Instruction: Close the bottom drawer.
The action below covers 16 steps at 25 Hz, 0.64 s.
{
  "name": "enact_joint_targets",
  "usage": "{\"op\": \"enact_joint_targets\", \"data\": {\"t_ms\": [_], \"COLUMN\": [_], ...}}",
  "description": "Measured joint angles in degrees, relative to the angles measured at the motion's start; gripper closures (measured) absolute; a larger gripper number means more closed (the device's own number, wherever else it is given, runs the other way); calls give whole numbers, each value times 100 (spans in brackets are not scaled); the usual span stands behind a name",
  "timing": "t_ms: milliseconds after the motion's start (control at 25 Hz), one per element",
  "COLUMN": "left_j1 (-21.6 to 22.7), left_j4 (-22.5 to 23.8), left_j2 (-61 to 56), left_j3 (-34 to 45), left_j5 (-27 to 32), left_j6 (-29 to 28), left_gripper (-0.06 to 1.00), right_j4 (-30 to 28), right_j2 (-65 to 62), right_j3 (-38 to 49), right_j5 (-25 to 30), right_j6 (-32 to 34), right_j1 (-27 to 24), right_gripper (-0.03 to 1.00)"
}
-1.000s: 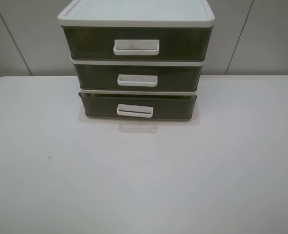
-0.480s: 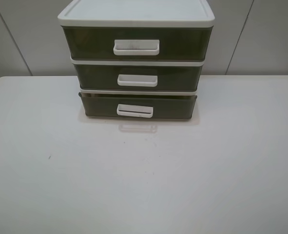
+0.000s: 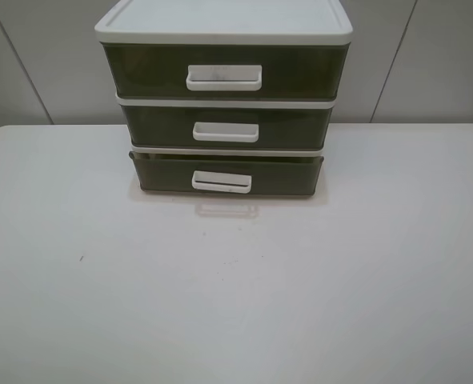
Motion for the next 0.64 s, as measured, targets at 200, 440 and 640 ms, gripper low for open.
{"op": "enact_joint_targets", "data": {"t_ms": [200, 440, 640], "left_j1": [0, 0, 0], "left_j4": [0, 0, 0], "left_j2": [0, 0, 0], "left_j3": [0, 0, 0], "left_j5": [0, 0, 0], "left_j6": [0, 0, 0], "left_gripper": [23, 23, 23], "right_j4": [0, 0, 0], "right_j2": [0, 0, 0], "right_j3": [0, 0, 0], "right_j5": [0, 0, -15], "right_j6": [5, 5, 5], "right_j1": [0, 0, 0], "right_gripper": [16, 16, 16]}}
